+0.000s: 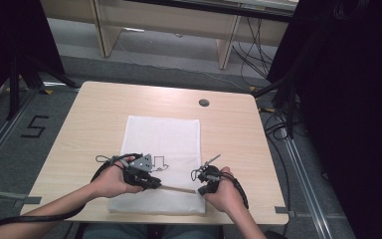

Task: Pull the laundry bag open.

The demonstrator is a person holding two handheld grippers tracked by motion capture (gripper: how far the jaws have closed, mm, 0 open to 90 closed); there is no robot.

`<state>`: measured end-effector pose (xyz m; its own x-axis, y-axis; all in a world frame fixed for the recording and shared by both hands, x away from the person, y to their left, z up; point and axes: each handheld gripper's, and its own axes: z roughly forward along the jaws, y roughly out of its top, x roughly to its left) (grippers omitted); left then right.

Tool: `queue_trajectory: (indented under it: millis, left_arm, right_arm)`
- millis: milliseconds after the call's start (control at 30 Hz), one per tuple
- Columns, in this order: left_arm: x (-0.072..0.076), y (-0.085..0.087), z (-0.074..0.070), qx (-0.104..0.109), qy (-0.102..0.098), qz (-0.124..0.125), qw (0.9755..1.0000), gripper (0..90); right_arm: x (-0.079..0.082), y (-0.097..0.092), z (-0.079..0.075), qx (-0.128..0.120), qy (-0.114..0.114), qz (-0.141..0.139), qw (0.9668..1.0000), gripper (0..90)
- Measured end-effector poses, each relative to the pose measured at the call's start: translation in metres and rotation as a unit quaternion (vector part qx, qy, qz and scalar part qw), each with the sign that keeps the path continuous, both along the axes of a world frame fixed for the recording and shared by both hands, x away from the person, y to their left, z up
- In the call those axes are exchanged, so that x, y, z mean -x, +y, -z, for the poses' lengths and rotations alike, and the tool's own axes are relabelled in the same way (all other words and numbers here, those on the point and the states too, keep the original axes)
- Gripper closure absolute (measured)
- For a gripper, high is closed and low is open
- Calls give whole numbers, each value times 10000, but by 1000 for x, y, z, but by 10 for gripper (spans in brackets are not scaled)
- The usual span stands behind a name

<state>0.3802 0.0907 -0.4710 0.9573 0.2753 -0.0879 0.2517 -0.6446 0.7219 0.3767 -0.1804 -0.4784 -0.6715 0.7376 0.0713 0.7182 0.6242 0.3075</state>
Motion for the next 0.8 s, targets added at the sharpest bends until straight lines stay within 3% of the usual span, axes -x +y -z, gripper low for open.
queue_trajectory:
  millis: [400,467,667,733,767,800]
  left_arm:
    - [0,6,1,81,98,-76,9999,833]
    - [-1,7,1,-10,-29,0,10000,833]
    - [0,9,0,22,30,-39,10000,833]
    - [0,10,1,97,82,-101,9999,833]
    - [0,11,0,48,15,-76,10000,833]
    - [0,11,0,67,35,-75,9999,833]
  right_arm:
    - [0,-1,0,-41,11,-18,10000,900]
    - [0,-1,0,-23,20,2,10000,900]
    - [0,-1,0,-32,8,-8,10000,900]
    - [-1,-1,0,-67,48,21,10000,900]
    - [0,-1,0,-65,55,28,10000,900]
    - [1,0,0,-39,156,169,9997,900]
